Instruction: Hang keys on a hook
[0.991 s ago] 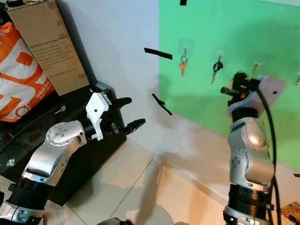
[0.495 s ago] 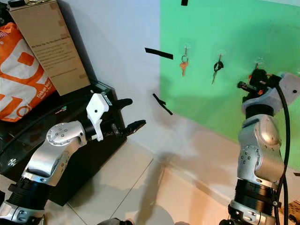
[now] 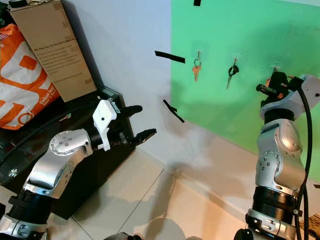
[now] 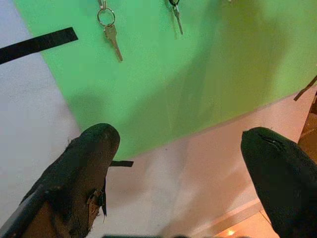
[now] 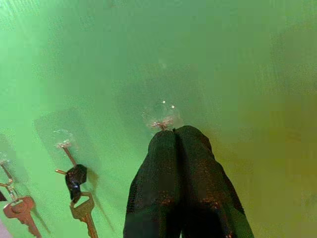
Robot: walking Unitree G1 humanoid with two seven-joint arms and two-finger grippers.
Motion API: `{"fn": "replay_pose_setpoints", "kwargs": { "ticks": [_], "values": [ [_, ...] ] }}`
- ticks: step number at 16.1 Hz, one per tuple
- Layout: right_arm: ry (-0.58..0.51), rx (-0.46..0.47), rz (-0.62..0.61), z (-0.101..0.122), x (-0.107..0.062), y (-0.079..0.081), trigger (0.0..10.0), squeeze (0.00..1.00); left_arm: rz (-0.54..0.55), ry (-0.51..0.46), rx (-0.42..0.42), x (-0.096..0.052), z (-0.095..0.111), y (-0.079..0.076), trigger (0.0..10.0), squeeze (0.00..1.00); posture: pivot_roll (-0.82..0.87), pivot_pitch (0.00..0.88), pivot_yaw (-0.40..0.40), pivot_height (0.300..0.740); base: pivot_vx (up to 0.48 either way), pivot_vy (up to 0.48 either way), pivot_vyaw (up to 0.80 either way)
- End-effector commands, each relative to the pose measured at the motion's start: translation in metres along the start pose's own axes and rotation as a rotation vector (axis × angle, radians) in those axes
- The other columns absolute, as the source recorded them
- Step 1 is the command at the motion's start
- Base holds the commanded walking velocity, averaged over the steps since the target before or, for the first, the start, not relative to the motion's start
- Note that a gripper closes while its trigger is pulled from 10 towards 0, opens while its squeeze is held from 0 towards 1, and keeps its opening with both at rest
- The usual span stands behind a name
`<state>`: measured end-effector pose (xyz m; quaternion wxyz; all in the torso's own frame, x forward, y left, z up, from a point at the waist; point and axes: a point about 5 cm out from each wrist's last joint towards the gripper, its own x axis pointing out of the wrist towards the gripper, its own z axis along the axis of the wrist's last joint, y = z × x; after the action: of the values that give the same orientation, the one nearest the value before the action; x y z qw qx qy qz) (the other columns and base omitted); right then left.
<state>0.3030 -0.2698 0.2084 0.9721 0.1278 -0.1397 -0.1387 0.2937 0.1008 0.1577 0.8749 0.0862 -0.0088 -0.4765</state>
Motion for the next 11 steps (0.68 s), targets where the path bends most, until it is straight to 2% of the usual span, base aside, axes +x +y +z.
{"fn": "replay_pose_setpoints", "kwargs": {
  "ticks": [1, 11],
  "values": [
    [-0.006, 0.013, 0.006, 0.0023, 0.004, 0.0019, 10.0, 0.0, -0.013, 0.013, 0.007, -0.0011, 0.0004, -0.0001, 10.0, 0.0, -0.18, 0.0, 0.103, 0.74, 0.0, 0.0, 0.0],
    [0.032, -0.014, 0.014, -0.001, 0.0129, 0.002, 10.0, 0.0, -0.029, 0.02, 0.012, -0.0001, 0.0005, -0.0001, 10.0, 0.0, -0.18, 0.0, 0.112, 0.74, 0.0, 0.0, 0.0]
  ]
}}
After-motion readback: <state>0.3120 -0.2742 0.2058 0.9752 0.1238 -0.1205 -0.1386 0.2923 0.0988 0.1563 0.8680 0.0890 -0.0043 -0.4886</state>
